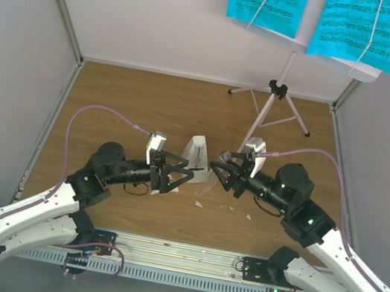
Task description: Pack up the instrument practice props
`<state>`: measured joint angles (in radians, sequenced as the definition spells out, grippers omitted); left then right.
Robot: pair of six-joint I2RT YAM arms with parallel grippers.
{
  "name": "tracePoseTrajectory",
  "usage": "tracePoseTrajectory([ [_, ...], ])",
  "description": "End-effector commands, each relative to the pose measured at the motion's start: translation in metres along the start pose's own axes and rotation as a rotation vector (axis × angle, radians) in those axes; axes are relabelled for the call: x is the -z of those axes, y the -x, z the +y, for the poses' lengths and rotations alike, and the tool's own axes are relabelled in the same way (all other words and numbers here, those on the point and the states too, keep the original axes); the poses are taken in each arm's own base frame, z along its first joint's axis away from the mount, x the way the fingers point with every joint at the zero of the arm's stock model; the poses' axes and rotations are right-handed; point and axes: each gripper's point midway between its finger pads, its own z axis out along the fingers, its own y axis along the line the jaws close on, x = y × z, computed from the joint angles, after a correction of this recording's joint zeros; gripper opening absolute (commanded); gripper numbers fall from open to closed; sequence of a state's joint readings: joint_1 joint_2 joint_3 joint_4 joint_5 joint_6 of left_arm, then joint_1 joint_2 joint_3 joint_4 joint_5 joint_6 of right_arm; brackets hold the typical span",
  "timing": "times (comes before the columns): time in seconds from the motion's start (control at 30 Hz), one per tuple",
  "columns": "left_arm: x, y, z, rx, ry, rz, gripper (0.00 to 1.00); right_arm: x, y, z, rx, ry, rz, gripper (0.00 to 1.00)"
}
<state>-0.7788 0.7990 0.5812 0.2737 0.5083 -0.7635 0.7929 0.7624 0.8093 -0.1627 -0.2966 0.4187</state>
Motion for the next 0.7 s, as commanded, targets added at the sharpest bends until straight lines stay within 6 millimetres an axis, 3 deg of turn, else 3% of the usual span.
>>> tracePoseTrajectory([
  [0.0,0.011,-0.015,0.050,0.094,0.213,-0.008,0.99,0.004,-0.021,-0.037,0.051,-0.175,-0.016,0.48],
  [0.13,0.024,-0.024,0.081,0.133,0.357,-0.013,0.99,0.009,-0.014,-0.053,0.095,-0.274,-0.115,0.47],
  [0.37,0.033,-0.046,0.111,0.185,0.416,0.021,0.99,0.015,-0.004,-0.077,0.103,-0.440,-0.299,0.46],
  [0.67,0.046,-0.048,0.128,0.178,0.504,0.008,0.99,-0.012,-0.021,-0.076,0.102,-0.506,-0.340,0.46],
])
